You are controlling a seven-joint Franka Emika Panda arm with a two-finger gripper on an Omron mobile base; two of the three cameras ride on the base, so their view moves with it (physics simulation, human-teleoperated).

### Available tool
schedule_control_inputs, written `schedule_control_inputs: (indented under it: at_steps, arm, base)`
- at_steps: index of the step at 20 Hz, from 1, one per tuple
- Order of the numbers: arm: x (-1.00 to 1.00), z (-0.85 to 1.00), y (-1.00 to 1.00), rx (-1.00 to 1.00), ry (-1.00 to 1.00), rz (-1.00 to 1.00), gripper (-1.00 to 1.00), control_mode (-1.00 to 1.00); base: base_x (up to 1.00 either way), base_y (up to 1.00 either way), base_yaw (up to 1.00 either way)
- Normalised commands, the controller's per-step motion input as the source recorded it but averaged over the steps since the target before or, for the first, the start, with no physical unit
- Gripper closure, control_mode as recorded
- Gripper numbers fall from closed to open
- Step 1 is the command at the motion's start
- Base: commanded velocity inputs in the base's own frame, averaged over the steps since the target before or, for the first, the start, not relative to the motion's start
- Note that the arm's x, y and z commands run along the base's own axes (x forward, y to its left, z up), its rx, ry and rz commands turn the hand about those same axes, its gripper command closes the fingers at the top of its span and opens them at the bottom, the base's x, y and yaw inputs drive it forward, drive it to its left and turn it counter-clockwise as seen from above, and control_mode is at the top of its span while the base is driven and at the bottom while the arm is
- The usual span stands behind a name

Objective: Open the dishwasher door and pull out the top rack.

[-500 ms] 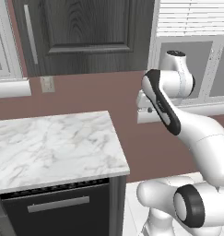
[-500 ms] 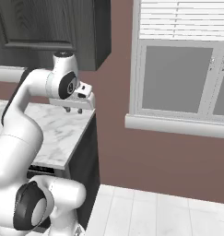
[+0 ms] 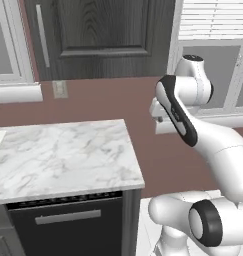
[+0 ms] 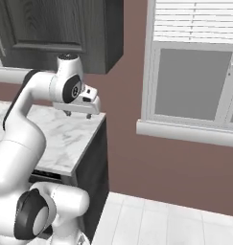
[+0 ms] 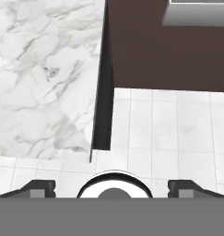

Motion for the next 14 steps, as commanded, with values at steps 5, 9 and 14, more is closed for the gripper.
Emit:
schedule_control_inputs:
  at_steps: [5, 9, 14]
  arm:
    - [0.00, 0.00, 0.00, 0.00, 0.00, 0.00, -1.00, 1.00]
    - [0.00, 0.00, 0.00, 0.00, 0.00, 0.00, -1.00, 1.00]
    - [0.00, 0.00, 0.00, 0.00, 0.00, 0.00, -1.00, 1.00]
  base:
    - [-0.13, -0.11, 0.35]
    - [-0.12, -0.18, 0.36]
    - [-0.19, -0.24, 0.38]
